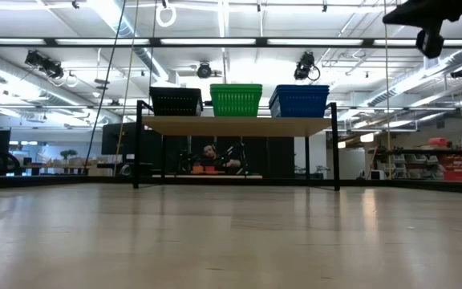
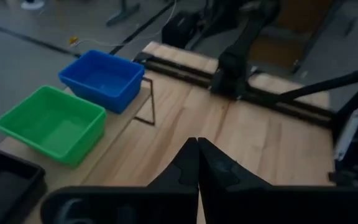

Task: Stack baskets on shelf by color
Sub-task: Return to Home Position

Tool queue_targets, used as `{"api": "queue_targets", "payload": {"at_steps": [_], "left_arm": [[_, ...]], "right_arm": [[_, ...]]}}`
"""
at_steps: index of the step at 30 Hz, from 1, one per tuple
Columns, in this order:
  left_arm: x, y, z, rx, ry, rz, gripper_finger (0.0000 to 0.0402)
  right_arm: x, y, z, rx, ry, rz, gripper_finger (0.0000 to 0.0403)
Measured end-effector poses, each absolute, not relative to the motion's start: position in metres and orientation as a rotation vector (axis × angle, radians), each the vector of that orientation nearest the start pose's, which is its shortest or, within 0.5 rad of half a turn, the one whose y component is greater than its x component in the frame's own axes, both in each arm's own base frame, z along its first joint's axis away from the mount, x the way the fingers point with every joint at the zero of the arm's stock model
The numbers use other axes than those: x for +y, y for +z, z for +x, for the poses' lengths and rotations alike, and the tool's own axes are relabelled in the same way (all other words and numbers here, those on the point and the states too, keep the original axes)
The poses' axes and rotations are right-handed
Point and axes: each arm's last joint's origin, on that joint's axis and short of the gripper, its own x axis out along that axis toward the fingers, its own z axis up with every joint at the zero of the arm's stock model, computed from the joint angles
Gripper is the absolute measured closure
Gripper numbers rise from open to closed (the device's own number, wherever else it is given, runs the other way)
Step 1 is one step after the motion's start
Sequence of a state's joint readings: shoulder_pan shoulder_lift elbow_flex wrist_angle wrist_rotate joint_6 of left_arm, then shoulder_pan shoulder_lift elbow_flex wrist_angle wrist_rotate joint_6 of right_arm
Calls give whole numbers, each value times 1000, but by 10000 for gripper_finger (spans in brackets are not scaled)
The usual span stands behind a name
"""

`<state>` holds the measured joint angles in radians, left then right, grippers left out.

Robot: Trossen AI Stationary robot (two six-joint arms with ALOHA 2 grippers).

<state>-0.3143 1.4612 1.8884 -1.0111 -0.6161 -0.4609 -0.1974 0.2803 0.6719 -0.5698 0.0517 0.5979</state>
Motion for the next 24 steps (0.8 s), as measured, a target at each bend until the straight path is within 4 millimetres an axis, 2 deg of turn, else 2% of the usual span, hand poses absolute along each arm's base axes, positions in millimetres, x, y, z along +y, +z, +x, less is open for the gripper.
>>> {"api": "queue_targets", "payload": {"at_steps": [6,10,17,20,24], "left_arm": [[-64,432,216,267,337,-277,401],[-58,400,190,120,286,-333,401],[-41,331,153,-123,257,-392,401],[-33,294,143,-173,237,-413,401],[-27,251,133,-266,207,-434,401]], "right_arm": [[-14,284,73,202,-244,473,397],[-14,281,74,209,-231,471,395],[-16,304,78,-53,-209,339,395],[-16,295,81,-136,-183,359,395],[-17,273,87,-276,-143,407,395]]}}
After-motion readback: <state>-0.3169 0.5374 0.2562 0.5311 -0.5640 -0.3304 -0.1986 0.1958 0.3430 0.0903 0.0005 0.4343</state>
